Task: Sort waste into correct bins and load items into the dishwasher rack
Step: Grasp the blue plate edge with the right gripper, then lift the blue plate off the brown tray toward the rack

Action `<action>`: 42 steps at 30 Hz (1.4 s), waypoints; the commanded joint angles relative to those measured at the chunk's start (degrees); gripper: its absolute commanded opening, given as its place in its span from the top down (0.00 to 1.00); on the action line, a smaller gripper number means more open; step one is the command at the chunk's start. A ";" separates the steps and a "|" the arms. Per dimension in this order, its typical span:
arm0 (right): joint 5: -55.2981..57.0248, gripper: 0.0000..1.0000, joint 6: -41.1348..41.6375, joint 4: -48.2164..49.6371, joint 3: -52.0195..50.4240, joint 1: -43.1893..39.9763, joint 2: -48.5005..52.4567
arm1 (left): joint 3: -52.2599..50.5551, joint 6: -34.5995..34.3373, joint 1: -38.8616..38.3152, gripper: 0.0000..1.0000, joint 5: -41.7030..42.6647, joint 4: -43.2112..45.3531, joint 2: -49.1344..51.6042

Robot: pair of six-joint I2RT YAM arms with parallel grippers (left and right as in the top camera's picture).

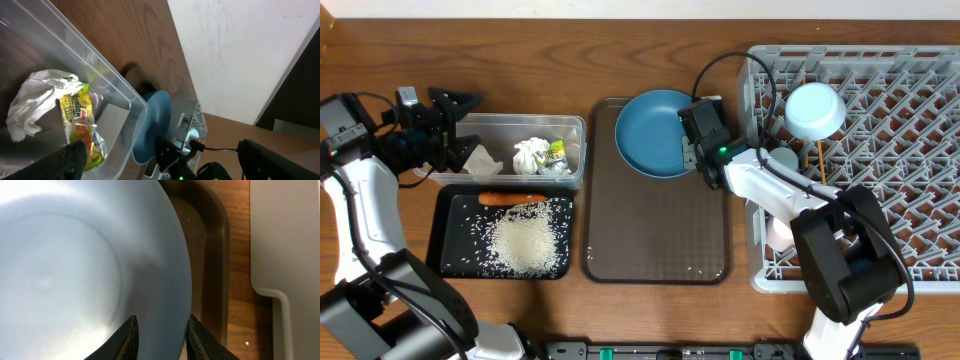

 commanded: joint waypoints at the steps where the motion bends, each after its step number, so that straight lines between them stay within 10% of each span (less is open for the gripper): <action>1: 0.39 0.73 0.79 1.16 -0.28 -0.92 0.28 | -0.33 1.42 0.24 0.02 0.79 -0.11 -1.11; 19: 0.39 1.00 0.76 0.02 -0.28 -0.96 0.28 | -0.33 1.42 0.24 0.02 0.79 -0.11 -1.11; 42: -2.38 0.99 -5.90 -2.38 -0.28 -1.40 -18.82 | -0.33 1.42 0.24 0.02 0.79 -0.11 -1.11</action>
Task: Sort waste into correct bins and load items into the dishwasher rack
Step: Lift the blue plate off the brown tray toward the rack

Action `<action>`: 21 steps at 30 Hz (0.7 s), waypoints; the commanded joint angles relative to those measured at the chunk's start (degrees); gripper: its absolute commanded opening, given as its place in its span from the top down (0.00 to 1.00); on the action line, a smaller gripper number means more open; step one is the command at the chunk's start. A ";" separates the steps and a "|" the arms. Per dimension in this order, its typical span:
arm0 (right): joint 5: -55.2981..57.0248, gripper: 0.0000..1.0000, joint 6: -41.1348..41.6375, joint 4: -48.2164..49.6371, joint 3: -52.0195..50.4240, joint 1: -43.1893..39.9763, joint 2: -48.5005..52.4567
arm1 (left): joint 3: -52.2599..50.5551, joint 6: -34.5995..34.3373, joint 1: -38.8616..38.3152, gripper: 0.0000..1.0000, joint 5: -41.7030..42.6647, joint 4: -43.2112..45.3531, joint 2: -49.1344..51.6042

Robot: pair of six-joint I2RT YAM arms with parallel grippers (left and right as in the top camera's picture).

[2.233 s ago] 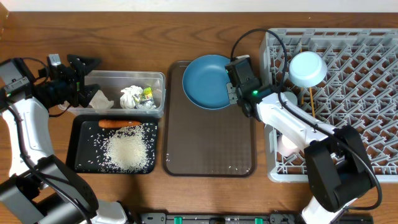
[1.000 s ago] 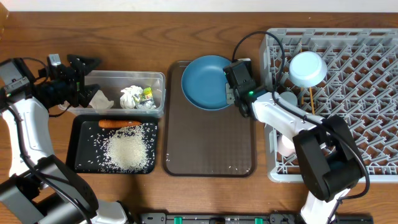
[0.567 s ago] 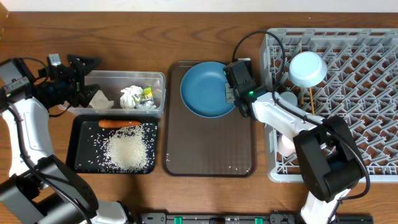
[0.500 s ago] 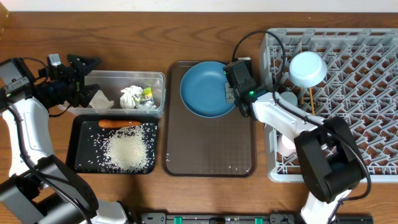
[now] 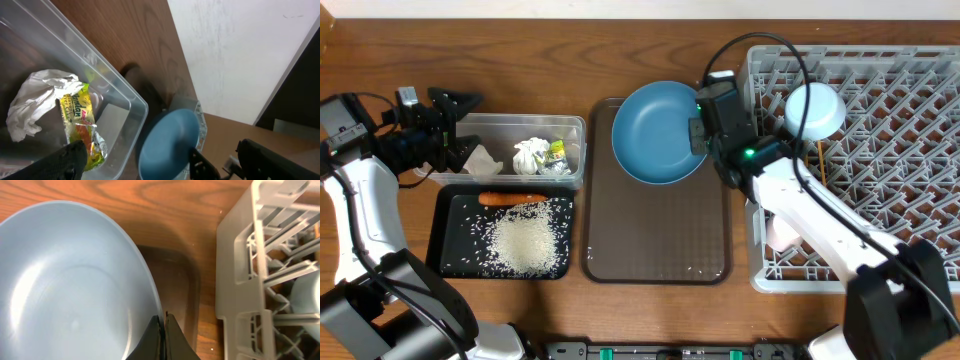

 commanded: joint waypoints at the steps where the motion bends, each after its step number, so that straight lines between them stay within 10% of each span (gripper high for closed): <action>1: -1.49 0.99 -1.11 -0.72 -0.17 -1.22 -5.09 | -0.33 1.42 0.24 0.02 0.79 -0.11 -1.11; 21: 3.30 0.99 -1.53 -14.80 -0.17 -5.25 -27.71 | -0.33 1.42 0.24 0.02 0.79 -0.11 -1.11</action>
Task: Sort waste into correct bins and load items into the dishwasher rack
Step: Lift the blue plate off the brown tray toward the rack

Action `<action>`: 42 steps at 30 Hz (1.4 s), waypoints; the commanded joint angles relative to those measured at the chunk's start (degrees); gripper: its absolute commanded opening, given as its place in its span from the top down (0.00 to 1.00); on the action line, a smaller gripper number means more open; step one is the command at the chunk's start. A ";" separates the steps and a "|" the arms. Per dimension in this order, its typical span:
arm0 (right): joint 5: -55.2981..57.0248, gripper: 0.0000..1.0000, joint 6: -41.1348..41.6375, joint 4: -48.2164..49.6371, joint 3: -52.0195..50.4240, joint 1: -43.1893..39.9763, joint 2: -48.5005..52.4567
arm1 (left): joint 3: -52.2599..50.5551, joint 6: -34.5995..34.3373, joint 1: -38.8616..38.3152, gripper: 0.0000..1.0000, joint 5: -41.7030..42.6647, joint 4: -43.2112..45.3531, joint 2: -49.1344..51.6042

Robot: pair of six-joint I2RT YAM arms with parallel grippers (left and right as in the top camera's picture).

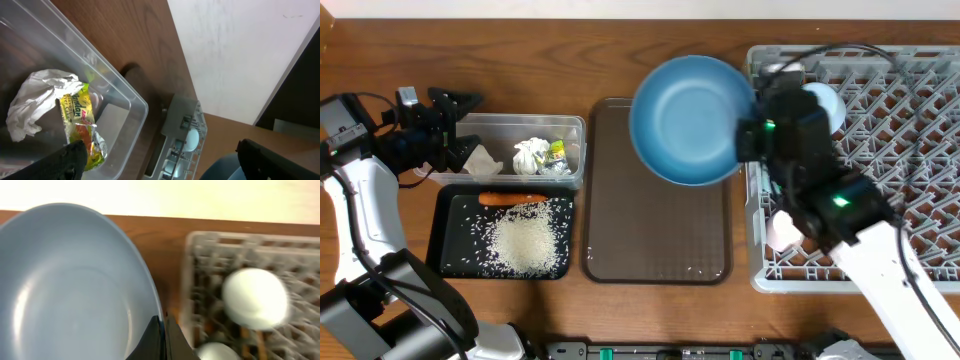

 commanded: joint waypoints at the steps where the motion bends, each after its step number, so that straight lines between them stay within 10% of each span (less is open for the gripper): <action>1: 4.44 0.99 -0.28 -2.49 -0.13 -2.58 -3.52 | -0.33 1.42 0.24 0.02 0.79 -0.09 -1.11; 28: 19.78 0.99 -5.70 -10.03 -0.13 -36.98 -7.08 | -0.33 1.42 0.24 0.02 0.79 -0.09 -1.11; 42: 44.17 0.99 -15.50 -8.46 -0.13 -39.95 0.26 | -0.33 1.42 0.24 0.02 0.79 -0.09 -1.11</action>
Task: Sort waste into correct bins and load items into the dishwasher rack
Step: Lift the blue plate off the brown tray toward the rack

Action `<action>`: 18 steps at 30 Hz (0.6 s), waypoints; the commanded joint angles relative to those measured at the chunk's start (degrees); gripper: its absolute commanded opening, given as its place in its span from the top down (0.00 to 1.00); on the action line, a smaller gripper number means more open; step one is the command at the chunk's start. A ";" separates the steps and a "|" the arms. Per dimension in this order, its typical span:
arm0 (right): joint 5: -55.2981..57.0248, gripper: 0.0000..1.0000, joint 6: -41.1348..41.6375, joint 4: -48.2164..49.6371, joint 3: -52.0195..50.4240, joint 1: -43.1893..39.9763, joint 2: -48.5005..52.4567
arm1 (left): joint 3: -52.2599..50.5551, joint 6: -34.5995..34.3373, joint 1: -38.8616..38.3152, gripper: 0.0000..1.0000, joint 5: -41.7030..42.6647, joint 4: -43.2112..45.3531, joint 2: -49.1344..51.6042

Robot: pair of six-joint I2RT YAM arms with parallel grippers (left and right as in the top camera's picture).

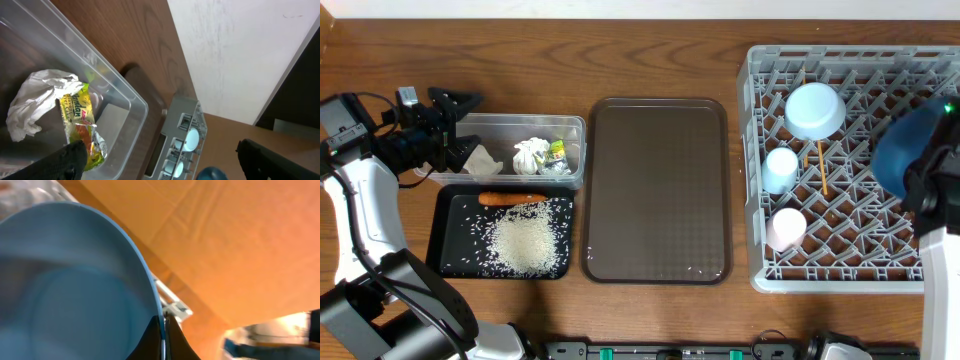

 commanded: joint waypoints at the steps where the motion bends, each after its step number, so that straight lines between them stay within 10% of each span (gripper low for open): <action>1: 12.57 0.99 -4.70 1.57 -0.13 -0.37 1.68 | -0.33 1.42 0.24 0.02 0.79 -0.11 -1.11; 10: 25.94 0.99 -36.63 17.97 -0.13 -0.74 5.70 | -0.33 1.42 0.24 0.02 0.79 -0.13 -1.11; 18: 25.75 0.99 -42.14 16.15 -0.15 -3.41 7.34 | -0.33 1.42 0.24 0.02 0.79 -0.11 -1.11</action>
